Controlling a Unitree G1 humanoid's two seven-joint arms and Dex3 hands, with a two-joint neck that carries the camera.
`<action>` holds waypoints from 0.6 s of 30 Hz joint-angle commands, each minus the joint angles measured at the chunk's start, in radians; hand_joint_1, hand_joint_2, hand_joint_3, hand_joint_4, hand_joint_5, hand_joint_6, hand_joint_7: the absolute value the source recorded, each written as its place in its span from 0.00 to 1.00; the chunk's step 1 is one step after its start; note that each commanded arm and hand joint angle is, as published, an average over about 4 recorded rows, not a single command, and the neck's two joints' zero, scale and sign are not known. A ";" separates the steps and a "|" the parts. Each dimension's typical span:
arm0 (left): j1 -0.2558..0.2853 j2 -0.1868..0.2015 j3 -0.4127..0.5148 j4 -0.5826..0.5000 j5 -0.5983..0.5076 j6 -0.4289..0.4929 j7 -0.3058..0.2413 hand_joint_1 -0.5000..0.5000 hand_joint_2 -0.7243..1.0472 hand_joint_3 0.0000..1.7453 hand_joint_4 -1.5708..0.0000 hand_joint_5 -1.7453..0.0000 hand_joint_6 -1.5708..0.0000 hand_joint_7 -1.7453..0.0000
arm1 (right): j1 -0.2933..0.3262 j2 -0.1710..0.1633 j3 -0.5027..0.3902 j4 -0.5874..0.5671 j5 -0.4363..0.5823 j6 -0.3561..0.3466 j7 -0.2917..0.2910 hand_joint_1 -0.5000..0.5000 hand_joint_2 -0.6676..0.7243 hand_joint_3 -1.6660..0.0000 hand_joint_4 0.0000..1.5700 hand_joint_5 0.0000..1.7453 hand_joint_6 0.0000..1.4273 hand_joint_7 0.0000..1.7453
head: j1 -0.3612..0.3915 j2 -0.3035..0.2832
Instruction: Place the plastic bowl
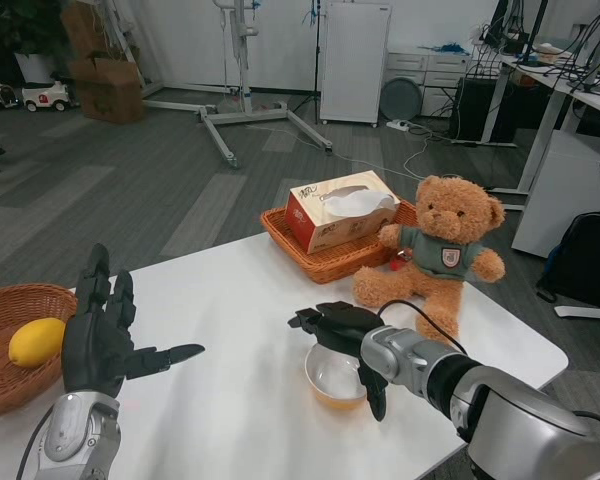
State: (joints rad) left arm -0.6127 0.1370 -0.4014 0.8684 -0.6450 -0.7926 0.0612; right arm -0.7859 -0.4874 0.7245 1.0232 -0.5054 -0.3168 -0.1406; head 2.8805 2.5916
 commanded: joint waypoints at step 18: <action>-0.015 0.015 0.008 0.032 -0.005 -0.007 0.000 0.00 0.45 0.00 1.00 1.00 1.00 1.00 | 0.064 -0.046 -0.149 -0.179 -0.042 -0.043 -0.023 0.25 0.82 0.93 0.02 0.00 0.92 0.28 | 0.004 -0.006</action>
State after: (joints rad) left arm -0.6235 0.1407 -0.4009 0.8965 -0.6473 -0.7939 0.0611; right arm -0.7515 -0.5138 0.5973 0.8768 -0.5413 -0.3616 -0.1740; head 2.8835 2.5865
